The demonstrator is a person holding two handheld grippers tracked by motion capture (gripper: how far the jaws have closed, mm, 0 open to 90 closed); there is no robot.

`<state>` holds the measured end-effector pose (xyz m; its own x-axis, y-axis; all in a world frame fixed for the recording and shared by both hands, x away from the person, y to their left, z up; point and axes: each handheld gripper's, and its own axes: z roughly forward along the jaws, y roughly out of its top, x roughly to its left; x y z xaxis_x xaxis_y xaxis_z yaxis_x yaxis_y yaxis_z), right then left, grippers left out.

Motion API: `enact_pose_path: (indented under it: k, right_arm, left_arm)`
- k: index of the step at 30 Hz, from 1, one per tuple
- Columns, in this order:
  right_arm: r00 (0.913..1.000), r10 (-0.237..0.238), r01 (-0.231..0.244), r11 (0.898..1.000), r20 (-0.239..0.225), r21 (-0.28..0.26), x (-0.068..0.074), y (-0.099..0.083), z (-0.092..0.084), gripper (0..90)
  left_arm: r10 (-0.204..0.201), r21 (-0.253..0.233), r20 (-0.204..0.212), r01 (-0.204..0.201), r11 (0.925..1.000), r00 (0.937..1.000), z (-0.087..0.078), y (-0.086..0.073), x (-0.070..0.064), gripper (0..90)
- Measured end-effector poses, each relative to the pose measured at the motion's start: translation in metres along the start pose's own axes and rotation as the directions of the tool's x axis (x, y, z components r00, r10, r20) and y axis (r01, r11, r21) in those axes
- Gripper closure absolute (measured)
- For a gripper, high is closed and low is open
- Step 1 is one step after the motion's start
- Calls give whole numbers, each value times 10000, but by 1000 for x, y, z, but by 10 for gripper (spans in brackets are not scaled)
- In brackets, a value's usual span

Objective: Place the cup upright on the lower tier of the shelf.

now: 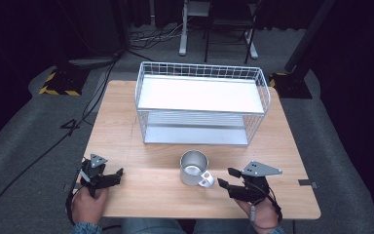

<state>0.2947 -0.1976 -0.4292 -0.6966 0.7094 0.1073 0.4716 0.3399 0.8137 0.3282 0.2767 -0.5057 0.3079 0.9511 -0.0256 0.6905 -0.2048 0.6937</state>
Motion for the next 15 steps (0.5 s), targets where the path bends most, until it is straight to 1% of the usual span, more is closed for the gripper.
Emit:
enact_pose_path:
  k: [4,7,11,12,15]
  right_arm:
    - [9992,-41,45,9999,-391,116,7,1,8,434]
    - [9983,-184,194,9996,-546,183,12,1,13,435]
    - [9977,-312,328,9991,-598,269,16,1,18,443]
    - [9974,-314,337,9989,-651,338,18,1,23,460]
    - [9973,-571,590,9975,-469,392,22,1,29,504]
  left_arm:
    - [9,15,16,-9,10000,10000,0,0,0,153]
    - [0,0,0,0,10000,10000,0,0,0,152]
    - [2,14,21,-2,10000,10000,0,0,0,152]
    - [0,-2,2,0,10000,10000,0,0,0,153]
    - [1,0,1,-1,10000,10000,0,0,0,153]
